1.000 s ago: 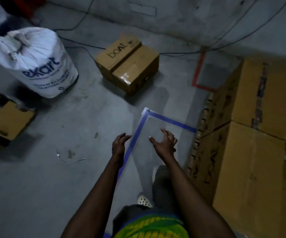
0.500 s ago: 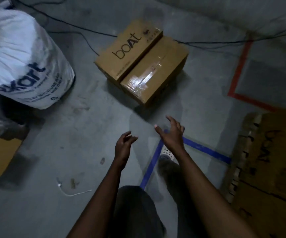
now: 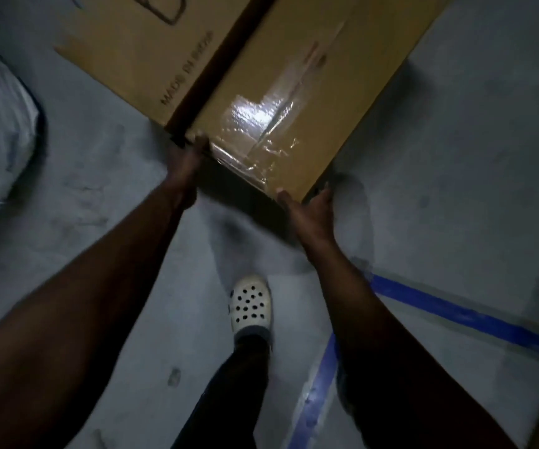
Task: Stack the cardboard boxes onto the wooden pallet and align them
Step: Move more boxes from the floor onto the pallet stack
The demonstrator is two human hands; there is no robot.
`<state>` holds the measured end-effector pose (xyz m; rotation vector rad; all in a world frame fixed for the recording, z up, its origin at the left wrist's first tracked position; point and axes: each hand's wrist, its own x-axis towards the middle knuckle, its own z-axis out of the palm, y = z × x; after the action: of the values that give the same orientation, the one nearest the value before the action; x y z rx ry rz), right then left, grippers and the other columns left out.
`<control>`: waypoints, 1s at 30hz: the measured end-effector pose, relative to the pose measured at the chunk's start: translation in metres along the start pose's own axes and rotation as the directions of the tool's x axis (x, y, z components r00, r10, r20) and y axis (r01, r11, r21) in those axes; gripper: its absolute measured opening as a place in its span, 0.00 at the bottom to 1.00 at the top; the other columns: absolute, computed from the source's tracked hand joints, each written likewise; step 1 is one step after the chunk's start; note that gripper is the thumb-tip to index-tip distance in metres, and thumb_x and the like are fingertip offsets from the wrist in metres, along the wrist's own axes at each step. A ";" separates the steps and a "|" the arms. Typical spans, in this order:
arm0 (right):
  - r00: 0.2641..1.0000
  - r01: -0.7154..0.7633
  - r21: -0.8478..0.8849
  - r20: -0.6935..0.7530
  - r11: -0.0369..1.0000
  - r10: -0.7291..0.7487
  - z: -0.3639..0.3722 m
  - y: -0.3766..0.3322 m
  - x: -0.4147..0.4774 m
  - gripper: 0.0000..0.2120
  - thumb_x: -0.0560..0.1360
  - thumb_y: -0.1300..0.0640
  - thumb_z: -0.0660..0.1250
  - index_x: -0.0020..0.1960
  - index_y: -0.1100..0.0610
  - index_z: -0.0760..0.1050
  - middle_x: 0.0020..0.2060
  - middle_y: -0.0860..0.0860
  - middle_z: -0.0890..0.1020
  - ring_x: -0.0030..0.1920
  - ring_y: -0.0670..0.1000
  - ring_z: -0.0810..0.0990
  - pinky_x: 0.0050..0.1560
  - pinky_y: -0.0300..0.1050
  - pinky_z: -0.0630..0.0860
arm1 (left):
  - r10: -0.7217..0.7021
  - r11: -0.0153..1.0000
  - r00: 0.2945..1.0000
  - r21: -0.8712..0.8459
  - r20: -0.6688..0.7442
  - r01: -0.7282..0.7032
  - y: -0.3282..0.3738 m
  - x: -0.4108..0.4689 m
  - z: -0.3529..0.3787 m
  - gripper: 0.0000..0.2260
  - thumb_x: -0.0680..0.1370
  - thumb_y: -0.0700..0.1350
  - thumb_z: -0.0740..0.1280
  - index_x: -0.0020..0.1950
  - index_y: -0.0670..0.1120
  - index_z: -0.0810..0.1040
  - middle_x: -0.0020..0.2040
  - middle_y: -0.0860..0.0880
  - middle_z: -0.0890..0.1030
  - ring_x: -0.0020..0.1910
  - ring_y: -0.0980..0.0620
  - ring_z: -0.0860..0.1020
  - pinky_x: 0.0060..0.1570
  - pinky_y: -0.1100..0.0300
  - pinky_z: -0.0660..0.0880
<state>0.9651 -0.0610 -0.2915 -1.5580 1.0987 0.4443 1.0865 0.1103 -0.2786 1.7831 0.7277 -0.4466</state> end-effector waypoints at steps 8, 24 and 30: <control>0.999 0.003 0.002 -0.041 1.000 -0.003 -0.007 0.027 0.025 0.50 0.72 0.41 0.75 0.82 0.49 0.48 0.80 0.53 0.60 0.78 0.58 0.59 0.74 0.64 0.65 | -0.108 0.963 0.993 -0.255 -0.049 0.092 -0.017 0.016 0.026 0.35 0.80 0.52 0.70 0.80 0.46 0.54 0.78 0.43 0.66 0.75 0.43 0.68 0.74 0.42 0.66; 0.935 -0.107 0.247 -0.304 0.963 0.182 -0.054 0.022 -0.023 0.31 0.78 0.54 0.69 0.77 0.48 0.62 0.69 0.52 0.75 0.66 0.57 0.75 0.61 0.45 0.70 | -0.057 0.998 0.997 -0.002 0.057 0.058 -0.056 -0.057 0.035 0.31 0.69 0.37 0.80 0.65 0.47 0.67 0.54 0.53 0.75 0.51 0.56 0.77 0.50 0.67 0.76; 0.916 0.012 0.345 -0.380 0.938 0.128 -0.118 -0.024 -0.148 0.32 0.75 0.50 0.74 0.75 0.49 0.66 0.67 0.50 0.77 0.63 0.53 0.76 0.60 0.45 0.74 | -0.019 0.998 0.994 -0.065 0.110 0.026 0.012 -0.170 0.008 0.33 0.61 0.57 0.82 0.64 0.48 0.81 0.63 0.46 0.80 0.59 0.50 0.81 0.56 0.57 0.81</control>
<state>0.8793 -0.1099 -0.1285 -1.3339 1.4527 -0.0383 0.9697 0.0574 -0.1668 1.6763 0.6784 -0.5252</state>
